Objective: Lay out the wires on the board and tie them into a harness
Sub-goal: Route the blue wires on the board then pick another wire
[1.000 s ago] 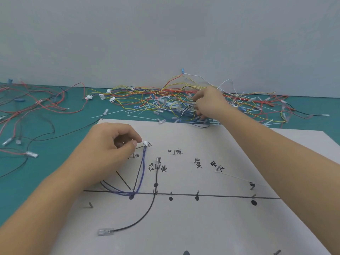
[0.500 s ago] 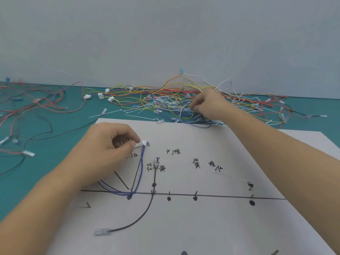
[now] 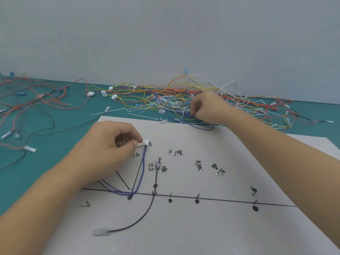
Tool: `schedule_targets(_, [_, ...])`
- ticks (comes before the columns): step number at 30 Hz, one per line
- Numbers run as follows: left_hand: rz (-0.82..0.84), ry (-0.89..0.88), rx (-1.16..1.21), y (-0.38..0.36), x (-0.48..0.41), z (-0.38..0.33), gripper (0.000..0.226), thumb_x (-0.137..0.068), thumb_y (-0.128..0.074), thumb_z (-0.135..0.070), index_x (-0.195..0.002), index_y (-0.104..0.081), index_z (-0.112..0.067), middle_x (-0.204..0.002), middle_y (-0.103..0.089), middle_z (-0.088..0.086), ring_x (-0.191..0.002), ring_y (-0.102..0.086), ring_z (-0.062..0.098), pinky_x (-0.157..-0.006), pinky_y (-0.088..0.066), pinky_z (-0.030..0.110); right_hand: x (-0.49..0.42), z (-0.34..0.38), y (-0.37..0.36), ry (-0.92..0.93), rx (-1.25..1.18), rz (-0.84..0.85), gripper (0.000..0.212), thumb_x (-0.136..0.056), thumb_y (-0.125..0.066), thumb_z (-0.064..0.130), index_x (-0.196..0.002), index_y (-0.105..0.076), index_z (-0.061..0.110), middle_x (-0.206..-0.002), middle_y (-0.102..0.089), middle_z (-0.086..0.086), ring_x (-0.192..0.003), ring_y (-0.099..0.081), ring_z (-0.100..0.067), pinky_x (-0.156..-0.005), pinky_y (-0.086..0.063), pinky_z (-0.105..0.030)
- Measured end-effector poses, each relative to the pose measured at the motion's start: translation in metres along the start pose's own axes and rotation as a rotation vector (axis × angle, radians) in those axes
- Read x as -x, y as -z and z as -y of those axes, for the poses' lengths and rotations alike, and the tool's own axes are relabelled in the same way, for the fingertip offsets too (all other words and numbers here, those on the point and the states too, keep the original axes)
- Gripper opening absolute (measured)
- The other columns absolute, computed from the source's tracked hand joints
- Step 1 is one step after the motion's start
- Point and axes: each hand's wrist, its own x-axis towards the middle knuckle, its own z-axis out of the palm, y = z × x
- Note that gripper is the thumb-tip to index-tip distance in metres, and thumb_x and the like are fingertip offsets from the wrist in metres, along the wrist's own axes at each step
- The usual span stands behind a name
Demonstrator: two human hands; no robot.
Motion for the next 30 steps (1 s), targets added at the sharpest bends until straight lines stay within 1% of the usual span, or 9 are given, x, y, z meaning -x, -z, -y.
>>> schedule_targets(2, [0.003,-0.002,-0.005,-0.001,0.0,0.0,0.022,-0.091,-0.07,-0.014,-0.082,-0.075,-0.033,-0.069,-0.065,-0.016,-0.059,-0.053,0.005,-0.06,-0.043,0.024,0.004,0.005,0.001,-0.001,0.047,0.05,0.027,-0.083,-0.06,-0.001,-0.087,-0.079,0.017,-0.087,-0.074,0.0,-0.092,-0.067,-0.021,-0.091,-0.048,-0.031])
schedule_targets(4, [-0.003,0.001,-0.006,0.0,0.0,0.0,0.021,-0.09,-0.07,-0.014,-0.082,-0.075,-0.032,-0.069,-0.065,-0.017,-0.059,-0.054,0.004,-0.059,-0.043,0.024,0.004,0.006,0.002,-0.004,0.072,0.045,0.026,-0.085,-0.062,0.001,-0.094,-0.081,0.017,-0.091,-0.074,-0.002,-0.091,-0.063,-0.021,-0.102,-0.043,-0.037])
schedule_targets(7, [-0.011,0.003,-0.001,0.001,0.0,-0.001,0.021,-0.09,-0.07,-0.013,-0.081,-0.076,-0.032,-0.07,-0.065,-0.017,-0.059,-0.054,0.004,-0.056,-0.042,0.019,0.005,0.008,0.003,0.014,0.109,0.05,0.022,-0.087,-0.064,0.005,-0.092,-0.08,0.018,-0.088,-0.07,0.0,-0.091,-0.063,-0.021,-0.091,-0.05,-0.031])
schedule_targets(10, [-0.008,0.002,0.013,0.002,0.001,-0.001,0.023,-0.09,-0.07,-0.01,-0.081,-0.076,-0.03,-0.067,-0.064,-0.017,-0.058,-0.053,0.004,-0.055,-0.041,0.011,0.002,0.013,0.0,0.021,0.273,0.054,0.019,-0.085,-0.062,0.009,-0.079,-0.07,0.025,-0.09,-0.068,-0.001,-0.089,-0.061,-0.025,-0.08,-0.054,-0.035])
schedule_targets(13, [-0.002,0.001,0.008,0.002,0.001,-0.001,0.023,-0.091,-0.07,-0.01,-0.081,-0.076,-0.031,-0.066,-0.063,-0.018,-0.058,-0.053,0.004,-0.056,-0.041,0.01,0.002,0.014,-0.004,0.047,0.411,0.092,0.011,-0.09,-0.057,0.01,-0.088,-0.066,0.015,-0.091,-0.063,-0.007,-0.089,-0.058,-0.03,-0.077,-0.053,-0.037])
schedule_targets(15, [-0.002,0.002,0.017,0.002,0.0,-0.002,0.023,-0.091,-0.07,-0.011,-0.081,-0.076,-0.031,-0.068,-0.064,-0.015,-0.058,-0.053,0.004,-0.056,-0.041,0.011,0.004,0.01,-0.002,0.046,0.243,0.082,0.013,-0.094,-0.053,0.009,-0.087,-0.063,0.013,-0.085,-0.059,-0.003,-0.087,-0.058,-0.029,-0.071,-0.047,-0.032])
schedule_targets(19, [-0.004,0.003,0.022,0.002,0.0,-0.002,0.022,-0.091,-0.07,-0.012,-0.082,-0.076,-0.031,-0.07,-0.066,-0.013,-0.058,-0.053,0.004,-0.055,-0.041,0.011,0.006,0.01,0.017,-0.101,-0.456,-0.14,0.021,-0.101,-0.046,0.008,-0.083,-0.051,0.018,-0.079,-0.062,-0.003,-0.064,-0.056,-0.016,-0.054,-0.043,-0.024])
schedule_targets(22, [0.003,-0.001,0.019,0.001,0.0,-0.003,0.023,-0.091,-0.07,-0.011,-0.081,-0.076,-0.031,-0.067,-0.064,-0.016,-0.058,-0.053,0.004,-0.055,-0.04,0.01,0.003,0.013,0.033,-0.192,-0.799,-0.183,0.026,-0.104,-0.042,0.006,-0.081,-0.046,0.017,-0.067,-0.056,-0.009,-0.052,-0.055,-0.02,-0.053,-0.043,-0.027])
schedule_targets(30, [-0.015,-0.005,0.013,0.003,0.001,-0.004,0.023,-0.09,-0.07,-0.012,-0.082,-0.076,-0.033,-0.071,-0.067,-0.014,-0.058,-0.054,0.005,-0.054,-0.041,0.013,0.004,0.012,0.033,-0.236,-0.888,-0.203,0.026,-0.102,-0.059,0.025,-0.081,-0.049,0.014,-0.067,-0.041,-0.005,-0.056,-0.05,-0.019,-0.064,-0.054,-0.038])
